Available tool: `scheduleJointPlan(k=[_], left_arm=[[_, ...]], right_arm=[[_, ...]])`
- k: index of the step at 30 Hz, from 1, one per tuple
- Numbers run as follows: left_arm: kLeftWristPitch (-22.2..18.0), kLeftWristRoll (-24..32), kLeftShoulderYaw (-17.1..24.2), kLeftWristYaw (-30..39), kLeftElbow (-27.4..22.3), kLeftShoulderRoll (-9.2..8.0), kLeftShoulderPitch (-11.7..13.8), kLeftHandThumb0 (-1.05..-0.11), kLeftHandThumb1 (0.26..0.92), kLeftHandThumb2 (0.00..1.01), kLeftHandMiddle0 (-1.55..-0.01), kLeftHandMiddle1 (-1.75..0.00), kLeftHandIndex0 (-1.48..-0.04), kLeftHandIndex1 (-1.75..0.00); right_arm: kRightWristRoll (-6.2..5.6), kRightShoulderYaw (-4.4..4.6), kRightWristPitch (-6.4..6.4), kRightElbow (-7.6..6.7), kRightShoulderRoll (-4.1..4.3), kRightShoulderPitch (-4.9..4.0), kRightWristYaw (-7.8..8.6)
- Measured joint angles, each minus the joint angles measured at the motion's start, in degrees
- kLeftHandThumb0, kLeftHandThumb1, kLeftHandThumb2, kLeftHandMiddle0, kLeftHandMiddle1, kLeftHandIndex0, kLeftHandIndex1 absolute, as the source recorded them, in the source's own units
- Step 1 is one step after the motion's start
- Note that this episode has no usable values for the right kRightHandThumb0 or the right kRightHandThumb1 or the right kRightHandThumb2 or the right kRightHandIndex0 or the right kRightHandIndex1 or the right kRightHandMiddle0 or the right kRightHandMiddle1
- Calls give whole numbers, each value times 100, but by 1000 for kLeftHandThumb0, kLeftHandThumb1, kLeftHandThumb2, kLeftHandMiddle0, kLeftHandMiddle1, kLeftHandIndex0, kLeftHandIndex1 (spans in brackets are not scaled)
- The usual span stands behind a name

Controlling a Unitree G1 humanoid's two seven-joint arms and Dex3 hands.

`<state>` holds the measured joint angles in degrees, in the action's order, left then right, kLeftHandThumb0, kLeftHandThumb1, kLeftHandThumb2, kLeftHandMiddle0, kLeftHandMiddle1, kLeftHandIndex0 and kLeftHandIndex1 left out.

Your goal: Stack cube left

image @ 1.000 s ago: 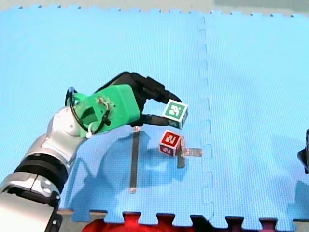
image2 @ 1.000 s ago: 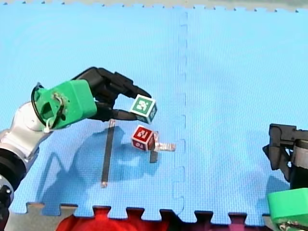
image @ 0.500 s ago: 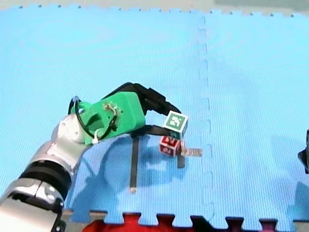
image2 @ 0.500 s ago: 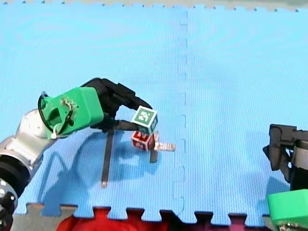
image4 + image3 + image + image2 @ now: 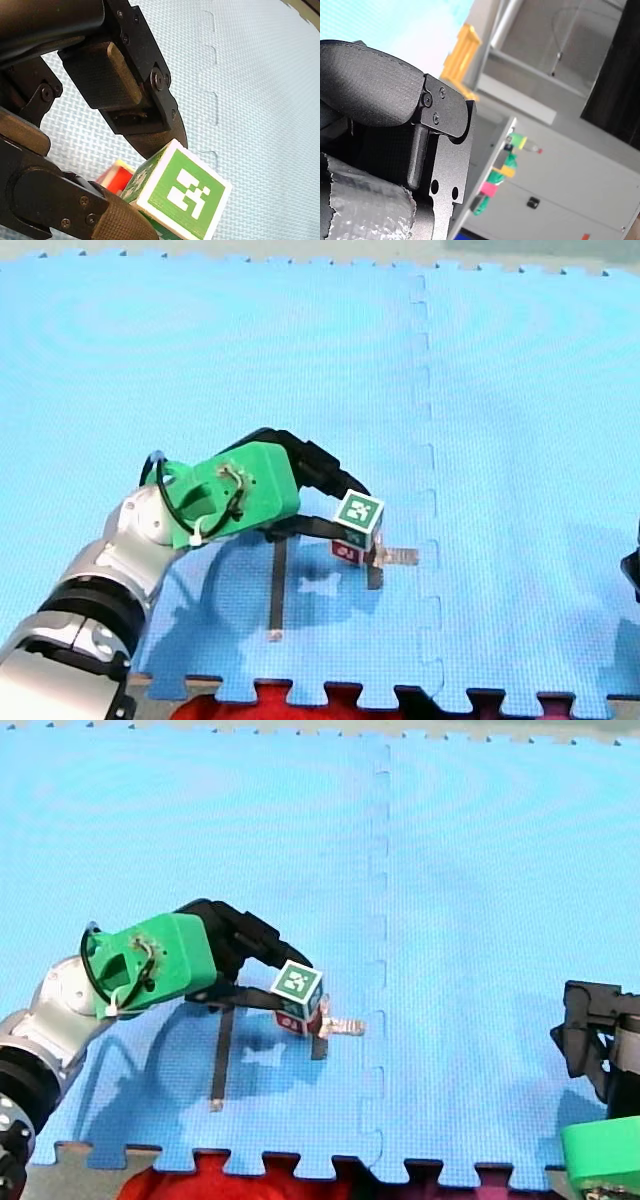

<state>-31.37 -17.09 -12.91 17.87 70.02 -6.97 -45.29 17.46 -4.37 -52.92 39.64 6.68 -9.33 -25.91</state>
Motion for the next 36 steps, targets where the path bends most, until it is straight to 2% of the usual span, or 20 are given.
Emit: scheduleJointPlan(k=[18,36], left_arm=[[6,-39,-16,-145,24,-42,-10,-505,798,1,-972,-1746,-1321,-3],[33,-22,35,-165,66,-35,-32,-499,797,0,-973,-1746,-1316,0]], right_arm=[[78,13,84,-126,4,53,-81],[68,47,108,-130,3,51,-87]])
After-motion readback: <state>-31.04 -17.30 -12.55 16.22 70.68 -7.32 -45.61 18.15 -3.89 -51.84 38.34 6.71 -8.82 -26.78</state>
